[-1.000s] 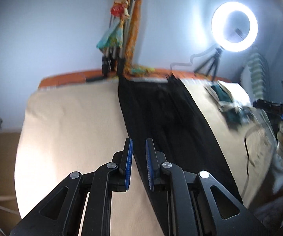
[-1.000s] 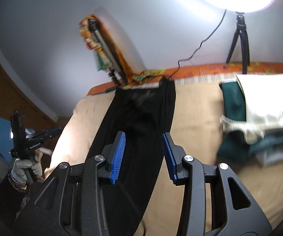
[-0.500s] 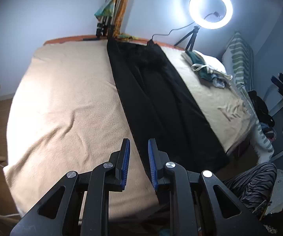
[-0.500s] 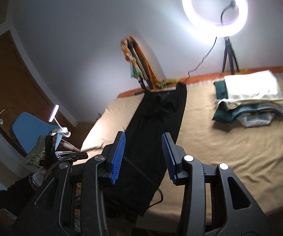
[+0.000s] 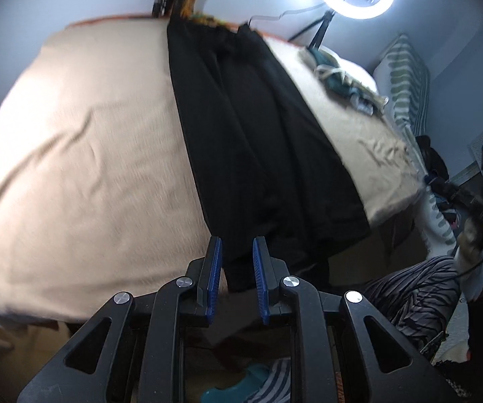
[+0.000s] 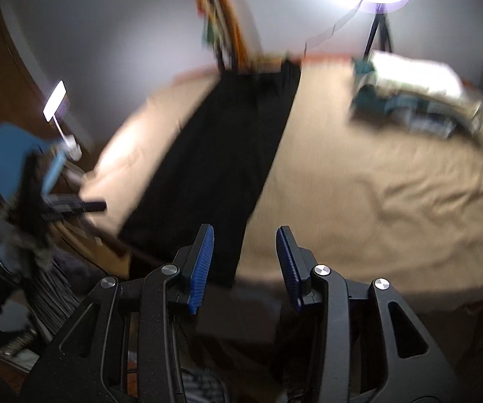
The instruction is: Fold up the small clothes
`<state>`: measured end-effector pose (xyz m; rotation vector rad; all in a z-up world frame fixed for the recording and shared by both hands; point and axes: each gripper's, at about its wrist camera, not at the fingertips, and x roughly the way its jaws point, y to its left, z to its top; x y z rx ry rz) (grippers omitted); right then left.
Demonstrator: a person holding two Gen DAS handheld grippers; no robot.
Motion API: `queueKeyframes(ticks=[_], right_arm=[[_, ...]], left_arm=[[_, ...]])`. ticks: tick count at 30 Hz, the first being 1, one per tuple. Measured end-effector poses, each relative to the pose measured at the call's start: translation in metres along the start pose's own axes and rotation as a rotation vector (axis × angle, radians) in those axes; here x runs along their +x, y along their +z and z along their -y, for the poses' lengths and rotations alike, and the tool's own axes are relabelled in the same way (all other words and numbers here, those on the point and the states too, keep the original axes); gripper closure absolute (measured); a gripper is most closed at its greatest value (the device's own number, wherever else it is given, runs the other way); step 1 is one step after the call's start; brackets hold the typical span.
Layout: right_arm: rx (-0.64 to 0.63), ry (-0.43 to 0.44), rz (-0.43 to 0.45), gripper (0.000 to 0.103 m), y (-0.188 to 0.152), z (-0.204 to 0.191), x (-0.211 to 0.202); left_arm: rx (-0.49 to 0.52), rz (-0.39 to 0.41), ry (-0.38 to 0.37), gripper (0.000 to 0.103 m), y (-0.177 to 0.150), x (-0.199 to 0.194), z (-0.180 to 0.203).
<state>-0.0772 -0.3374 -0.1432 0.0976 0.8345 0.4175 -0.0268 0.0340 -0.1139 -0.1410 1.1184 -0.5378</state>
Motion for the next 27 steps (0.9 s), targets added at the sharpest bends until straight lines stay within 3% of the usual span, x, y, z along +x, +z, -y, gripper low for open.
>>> queueKeyframes(ticks=[5,10,14,17,19,23,27], right_arm=[[-0.043,-0.025,-0.116,0.062,-0.02,-0.017,0.054],[-0.104,-0.031,-0.158,0.062,-0.027,-0.039,0.078],[-0.16,-0.106,-0.183,0.063,-0.03,-0.05,0.093],[-0.146,-0.119,-0.203,0.087,-0.031,-0.043,0.103],[-0.15,-0.13,-0.201,0.096,-0.032,-0.04,0.105],[-0.114,-0.105,-0.181,0.098,-0.031,-0.031,0.094],[0.0,-0.062,-0.15,0.099,-0.032,-0.003,0.075]], left_arm=[[-0.014,-0.026,0.0,0.086,-0.009,0.02,0.003],[-0.026,-0.038,0.011,0.086,-0.015,0.031,0.001],[-0.037,-0.037,0.005,0.086,-0.017,0.035,-0.003],[-0.028,-0.023,0.002,0.086,-0.018,0.035,-0.004],[-0.016,-0.01,0.003,0.086,-0.018,0.035,-0.003],[0.022,0.002,0.015,0.087,-0.019,0.036,0.001],[0.031,0.006,0.012,0.088,-0.02,0.034,0.001]])
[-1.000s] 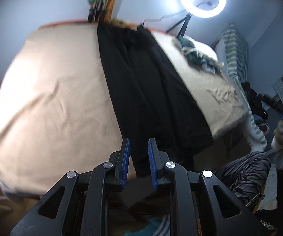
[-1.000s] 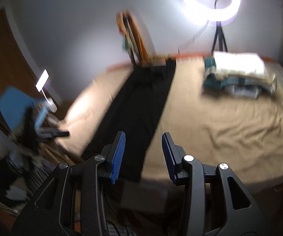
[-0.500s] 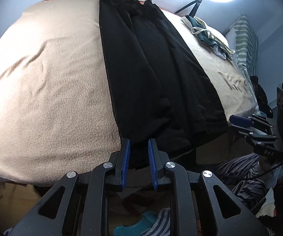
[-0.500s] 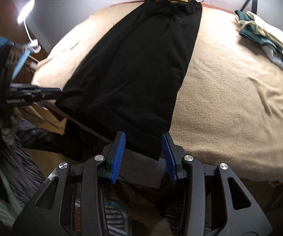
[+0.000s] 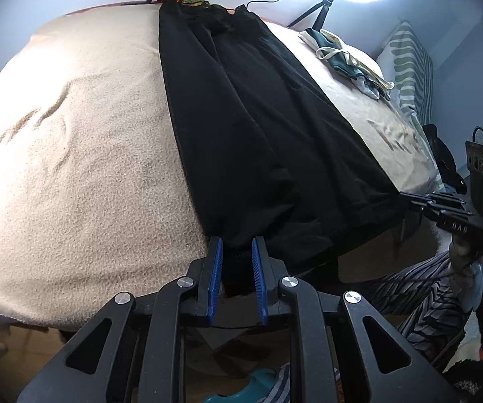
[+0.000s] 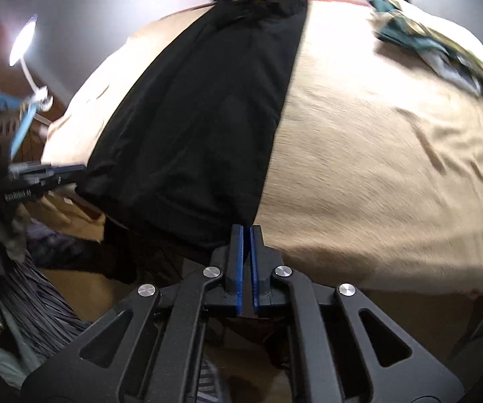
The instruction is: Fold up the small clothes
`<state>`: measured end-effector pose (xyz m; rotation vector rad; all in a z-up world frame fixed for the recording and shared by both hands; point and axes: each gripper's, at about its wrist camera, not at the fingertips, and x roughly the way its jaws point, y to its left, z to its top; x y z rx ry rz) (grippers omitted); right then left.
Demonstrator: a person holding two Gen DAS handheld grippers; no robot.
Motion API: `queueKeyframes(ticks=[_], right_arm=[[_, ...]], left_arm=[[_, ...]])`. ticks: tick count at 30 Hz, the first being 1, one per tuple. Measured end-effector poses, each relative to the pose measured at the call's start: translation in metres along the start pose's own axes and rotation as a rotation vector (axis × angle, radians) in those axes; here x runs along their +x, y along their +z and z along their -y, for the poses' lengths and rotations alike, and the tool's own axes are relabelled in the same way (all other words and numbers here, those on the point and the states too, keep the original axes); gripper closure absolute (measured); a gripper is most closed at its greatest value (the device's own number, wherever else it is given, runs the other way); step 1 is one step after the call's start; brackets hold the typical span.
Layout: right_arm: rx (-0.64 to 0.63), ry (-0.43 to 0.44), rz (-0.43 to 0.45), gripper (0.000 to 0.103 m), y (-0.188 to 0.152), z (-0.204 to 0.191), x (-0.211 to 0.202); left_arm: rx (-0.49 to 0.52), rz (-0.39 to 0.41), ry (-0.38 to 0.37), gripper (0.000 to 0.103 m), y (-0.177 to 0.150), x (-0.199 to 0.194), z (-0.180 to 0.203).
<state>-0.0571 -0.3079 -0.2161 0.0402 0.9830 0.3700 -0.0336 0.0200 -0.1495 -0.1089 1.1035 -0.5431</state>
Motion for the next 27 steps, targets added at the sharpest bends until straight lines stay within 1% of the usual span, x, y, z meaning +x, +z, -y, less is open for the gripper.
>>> queueKeyframes(ticks=[3,5,7,8,9,12,15,16,17,18,20,23,24,27], right_arm=[[0.003,-0.002,-0.007,0.098,-0.001,0.005,0.0],[0.025,-0.013,-0.018,0.091,0.001,0.006,0.004],[0.032,-0.024,-0.014,0.061,0.003,0.002,0.007],[0.027,-0.028,0.002,0.059,0.003,-0.001,0.005],[0.006,-0.032,0.021,0.059,0.004,-0.006,0.003],[-0.07,-0.051,0.038,0.059,0.006,-0.022,0.002],[-0.145,-0.079,0.033,0.059,0.007,-0.038,0.008],[-0.164,-0.085,0.025,0.06,0.008,-0.042,0.013],[-0.178,-0.092,0.016,0.062,0.009,-0.045,0.017],[-0.187,-0.101,0.005,0.069,0.009,-0.047,0.022],[-0.198,-0.113,-0.013,0.076,0.01,-0.049,0.03],[-0.211,-0.122,-0.014,0.081,0.01,-0.051,0.035],[-0.215,-0.122,-0.013,0.086,0.01,-0.051,0.035],[-0.219,-0.119,-0.009,0.089,0.009,-0.05,0.034]], left_arm=[[0.004,0.0,0.005,0.088,0.0,0.001,0.003],[0.007,0.001,0.014,0.088,0.0,0.002,0.005],[0.008,0.0,0.02,0.088,-0.001,0.002,0.008],[0.009,-0.002,0.027,0.088,-0.001,0.003,0.009],[0.013,-0.003,0.034,0.088,-0.002,0.004,0.011],[0.033,-0.001,0.068,0.088,-0.002,0.006,0.016],[0.051,-0.001,0.102,0.087,-0.003,0.007,0.022],[0.055,-0.001,0.11,0.087,-0.003,0.007,0.023],[0.06,-0.001,0.12,0.087,-0.003,0.007,0.025],[0.062,-0.002,0.126,0.086,-0.003,0.007,0.026],[0.071,-0.003,0.132,0.083,-0.003,0.007,0.028],[0.089,0.005,0.147,0.073,-0.004,0.007,0.033],[0.09,0.006,0.146,0.07,-0.004,0.007,0.033],[0.106,0.008,0.163,0.068,-0.004,0.01,0.037]])
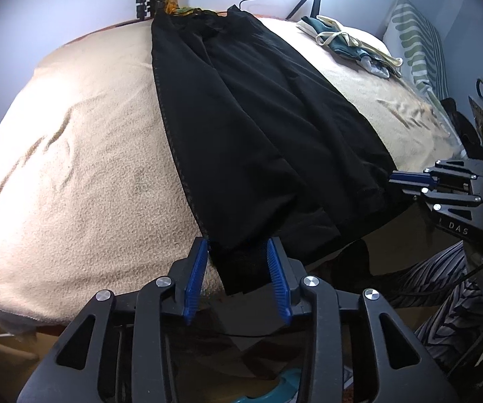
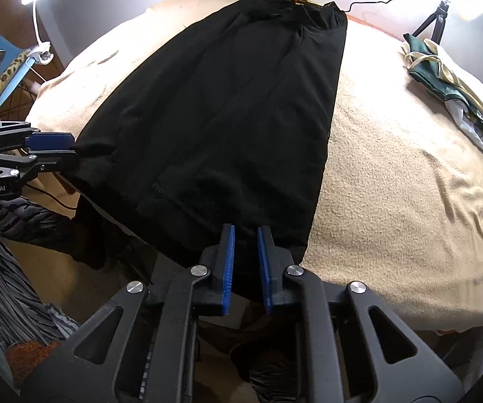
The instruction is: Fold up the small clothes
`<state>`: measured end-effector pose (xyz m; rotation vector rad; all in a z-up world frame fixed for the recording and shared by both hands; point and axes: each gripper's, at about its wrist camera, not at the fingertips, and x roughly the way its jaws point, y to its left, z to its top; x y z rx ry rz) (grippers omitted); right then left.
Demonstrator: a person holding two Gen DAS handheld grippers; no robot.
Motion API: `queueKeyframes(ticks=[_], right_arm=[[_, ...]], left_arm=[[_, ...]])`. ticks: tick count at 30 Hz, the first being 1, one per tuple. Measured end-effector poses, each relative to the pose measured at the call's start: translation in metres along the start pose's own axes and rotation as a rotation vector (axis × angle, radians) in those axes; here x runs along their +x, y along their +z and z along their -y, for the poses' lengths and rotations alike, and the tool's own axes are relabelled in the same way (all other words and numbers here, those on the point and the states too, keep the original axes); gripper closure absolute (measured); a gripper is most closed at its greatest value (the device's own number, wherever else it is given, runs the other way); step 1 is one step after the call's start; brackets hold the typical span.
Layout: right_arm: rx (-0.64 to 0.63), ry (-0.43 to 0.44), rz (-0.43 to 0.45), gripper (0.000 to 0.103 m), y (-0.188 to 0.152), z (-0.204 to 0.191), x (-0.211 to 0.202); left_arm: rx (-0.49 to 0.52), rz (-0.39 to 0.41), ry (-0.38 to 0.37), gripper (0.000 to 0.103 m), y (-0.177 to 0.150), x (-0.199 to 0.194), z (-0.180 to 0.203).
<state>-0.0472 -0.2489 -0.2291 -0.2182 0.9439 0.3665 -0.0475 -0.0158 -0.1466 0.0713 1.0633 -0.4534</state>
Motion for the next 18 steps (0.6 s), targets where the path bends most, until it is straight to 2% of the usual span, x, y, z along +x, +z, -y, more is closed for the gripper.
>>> queueKeyframes(ticks=[4,7,13,16,18], right_arm=[[0.001,0.003,0.006,0.096,-0.002,0.002,-0.001],[0.05,0.039,0.016,0.098,-0.003,0.009,-0.006],[0.196,0.166,0.08,0.098,-0.013,0.041,-0.031],[0.213,0.172,0.057,0.097,-0.017,0.05,-0.024],[0.26,0.221,0.04,0.095,-0.016,0.056,-0.021]], left_arm=[[-0.018,-0.009,-0.023,0.068,0.0,0.004,-0.002],[-0.062,-0.005,-0.059,0.068,-0.002,0.003,-0.007],[-0.162,-0.01,-0.154,0.068,-0.006,-0.001,-0.02],[-0.194,-0.018,-0.174,0.068,-0.007,0.002,-0.024],[-0.195,-0.011,-0.184,0.068,-0.006,0.002,-0.024]])
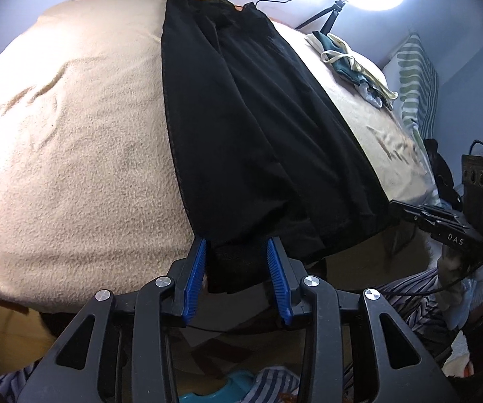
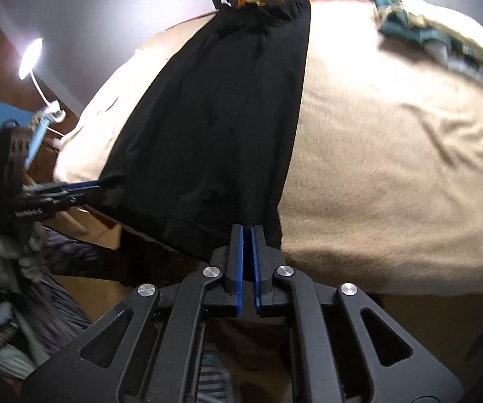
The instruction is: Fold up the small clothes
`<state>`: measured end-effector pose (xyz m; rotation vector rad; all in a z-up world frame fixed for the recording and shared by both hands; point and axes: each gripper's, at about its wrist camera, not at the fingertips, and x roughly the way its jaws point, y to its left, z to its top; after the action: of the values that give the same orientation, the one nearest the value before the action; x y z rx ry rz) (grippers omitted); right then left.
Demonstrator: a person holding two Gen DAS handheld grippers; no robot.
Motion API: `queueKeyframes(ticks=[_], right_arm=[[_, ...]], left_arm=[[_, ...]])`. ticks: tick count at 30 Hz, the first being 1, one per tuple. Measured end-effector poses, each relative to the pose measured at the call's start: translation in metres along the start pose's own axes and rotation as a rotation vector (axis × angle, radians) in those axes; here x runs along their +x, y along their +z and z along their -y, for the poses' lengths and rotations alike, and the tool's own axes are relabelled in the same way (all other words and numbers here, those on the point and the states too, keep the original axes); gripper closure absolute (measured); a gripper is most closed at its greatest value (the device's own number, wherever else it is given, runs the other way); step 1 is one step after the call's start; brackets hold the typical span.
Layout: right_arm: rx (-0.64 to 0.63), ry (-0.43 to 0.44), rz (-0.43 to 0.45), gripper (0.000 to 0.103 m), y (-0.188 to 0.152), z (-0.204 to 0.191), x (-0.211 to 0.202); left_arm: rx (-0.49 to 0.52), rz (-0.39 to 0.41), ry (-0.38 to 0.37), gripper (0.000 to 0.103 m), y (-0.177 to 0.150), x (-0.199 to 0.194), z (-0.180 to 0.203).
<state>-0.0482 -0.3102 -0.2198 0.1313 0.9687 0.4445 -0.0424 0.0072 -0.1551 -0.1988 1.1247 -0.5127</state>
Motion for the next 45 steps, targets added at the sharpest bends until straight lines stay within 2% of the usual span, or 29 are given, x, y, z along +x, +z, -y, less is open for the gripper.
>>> queueKeyframes(ticks=[2,3,4,10,12,13,14,15,16,17,18,23,27,32,37,45], right_arm=[[0.025,0.008,0.005,0.083,0.002,0.003,-0.003],[0.039,0.002,0.01,0.07,0.003,0.005,-0.004],[0.058,-0.003,0.014,0.065,0.003,0.009,-0.005],[0.101,0.061,-0.078,0.064,0.001,0.015,0.013],[0.097,0.069,-0.084,0.067,0.002,0.013,0.016],[0.107,0.1,-0.092,0.082,0.004,0.013,0.017],[0.134,0.154,-0.11,0.09,0.005,0.015,0.02],[0.154,0.187,-0.124,0.092,0.007,0.017,0.022],[0.164,0.207,-0.128,0.092,0.008,0.018,0.024],[0.162,0.215,-0.129,0.093,0.009,0.017,0.025],[0.159,0.225,-0.128,0.093,0.01,0.016,0.026],[0.212,0.316,-0.099,0.094,0.018,0.019,0.02],[0.242,0.351,-0.048,0.094,0.03,0.033,0.011],[0.243,0.337,0.023,0.094,0.061,0.038,0.003],[0.218,0.311,0.078,0.094,0.102,0.039,0.007],[0.238,0.26,0.084,0.094,0.161,0.056,0.05]], left_arm=[[-0.009,0.0,-0.01,0.07,0.001,0.0,-0.002],[-0.011,-0.002,-0.011,0.07,0.001,0.0,-0.002],[-0.011,-0.004,-0.009,0.07,0.001,-0.001,-0.002],[-0.044,-0.017,-0.006,0.067,0.001,-0.002,-0.007],[-0.04,-0.021,-0.01,0.067,0.003,-0.001,-0.005],[-0.037,-0.022,-0.011,0.067,0.004,0.0,-0.004],[-0.036,-0.026,-0.018,0.068,0.005,0.0,-0.003],[-0.04,-0.037,-0.045,0.07,0.006,0.001,-0.004],[-0.046,-0.046,-0.056,0.072,0.006,0.001,-0.005],[-0.051,-0.049,-0.069,0.089,0.006,0.0,-0.007],[-0.056,-0.055,-0.08,0.095,0.006,0.0,-0.009],[-0.091,-0.036,-0.137,0.095,0.008,-0.008,-0.014],[-0.102,-0.002,-0.177,0.095,0.024,-0.02,-0.014],[-0.078,0.062,-0.169,0.096,0.061,-0.032,-0.015],[-0.08,0.09,-0.154,0.096,0.104,-0.024,-0.022],[-0.085,0.104,-0.096,0.096,0.164,0.014,-0.04]])
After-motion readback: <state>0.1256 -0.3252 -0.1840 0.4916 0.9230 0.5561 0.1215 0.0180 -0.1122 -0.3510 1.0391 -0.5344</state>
